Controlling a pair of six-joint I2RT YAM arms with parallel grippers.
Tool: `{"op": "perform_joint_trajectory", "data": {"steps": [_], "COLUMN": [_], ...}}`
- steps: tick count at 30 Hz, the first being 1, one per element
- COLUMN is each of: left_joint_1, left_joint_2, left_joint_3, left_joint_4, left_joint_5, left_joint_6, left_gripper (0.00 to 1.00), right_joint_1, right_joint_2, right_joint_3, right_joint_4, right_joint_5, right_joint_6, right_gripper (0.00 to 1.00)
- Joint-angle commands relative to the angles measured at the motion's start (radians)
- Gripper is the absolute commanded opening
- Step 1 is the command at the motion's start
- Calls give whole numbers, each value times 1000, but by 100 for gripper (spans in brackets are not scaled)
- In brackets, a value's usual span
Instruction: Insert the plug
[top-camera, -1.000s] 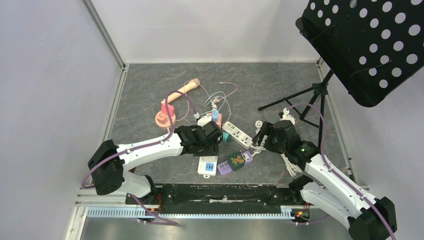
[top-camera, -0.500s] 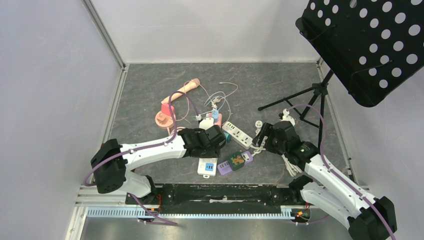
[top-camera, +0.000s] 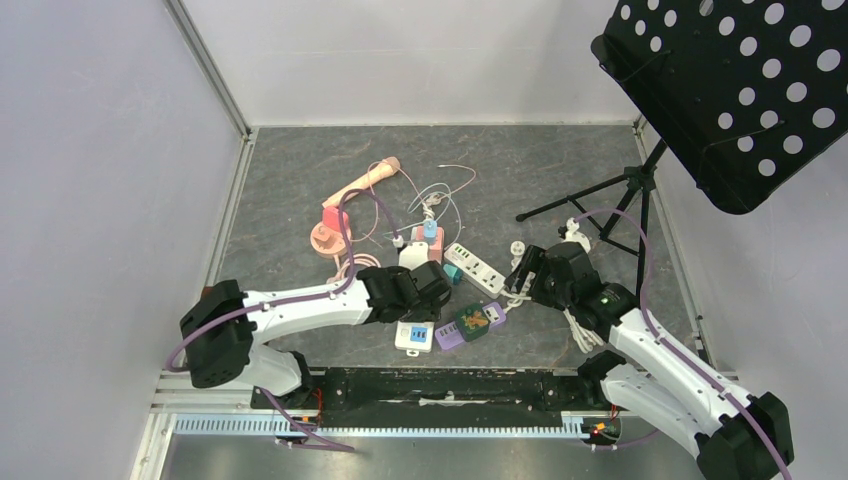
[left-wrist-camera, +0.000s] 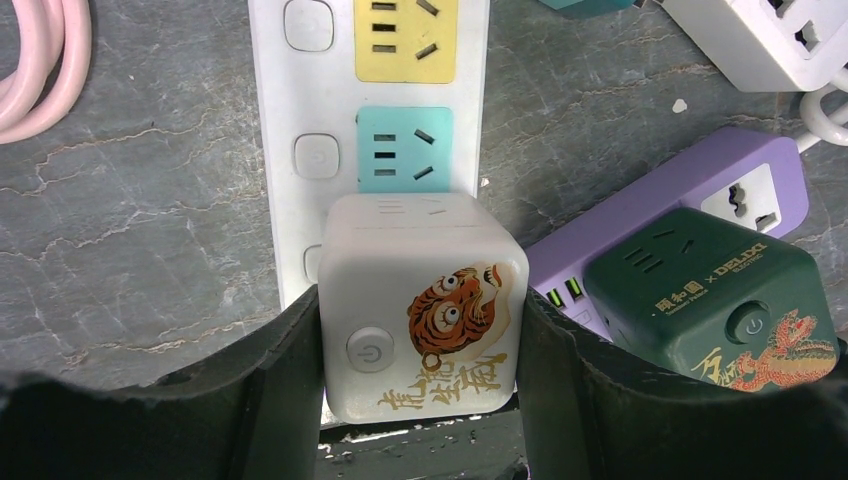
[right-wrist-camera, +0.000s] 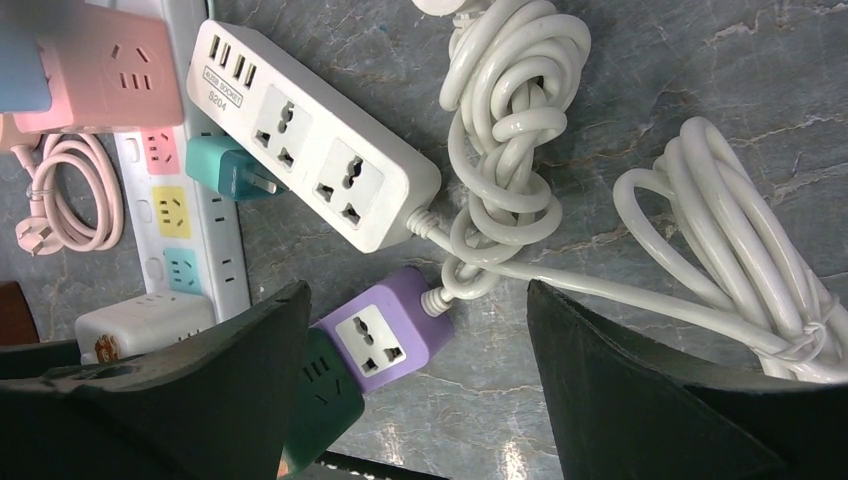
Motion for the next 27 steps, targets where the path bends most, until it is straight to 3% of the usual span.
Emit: {"op": "perform_joint_trajectory", "data": {"steps": [1,2,6,7,8,12,16,23,27], "left_joint_1": [-1,-2,0,0,4,18,54,141,196], "left_joint_2": [114,102,-1,-24,-51,-115,-154,-270,-327], "left_joint_3": [-53,-41,58,83,116,231,317,342,339], "left_joint_4": [-17,-27,-84,-93,-98,-124,-161,-152,-141], "left_joint_5": [44,33,-78,-103,-129,-195,-215,-203,-188], "left_joint_6": [4,11,35,52,67,128,163,188,197], "left_gripper": [2,6,61,73,78,80,81,80,79], "right_joint_1": [3,3,3,3,3,10,62,147,171], "right_joint_2": [6,6,20,34,56,188,311,483,556], "right_joint_3": [11,19,66,80,96,166,244,341,352], "right_joint_4": [-4,-5,26,47,71,160,244,340,364], "right_joint_5": [37,37,24,3,-26,-193,-255,-340,-363], "right_joint_6": [9,1,-64,-88,-122,-254,-411,-674,-750], "right_gripper": [83,85,90,90,90,85,75,67,53]}}
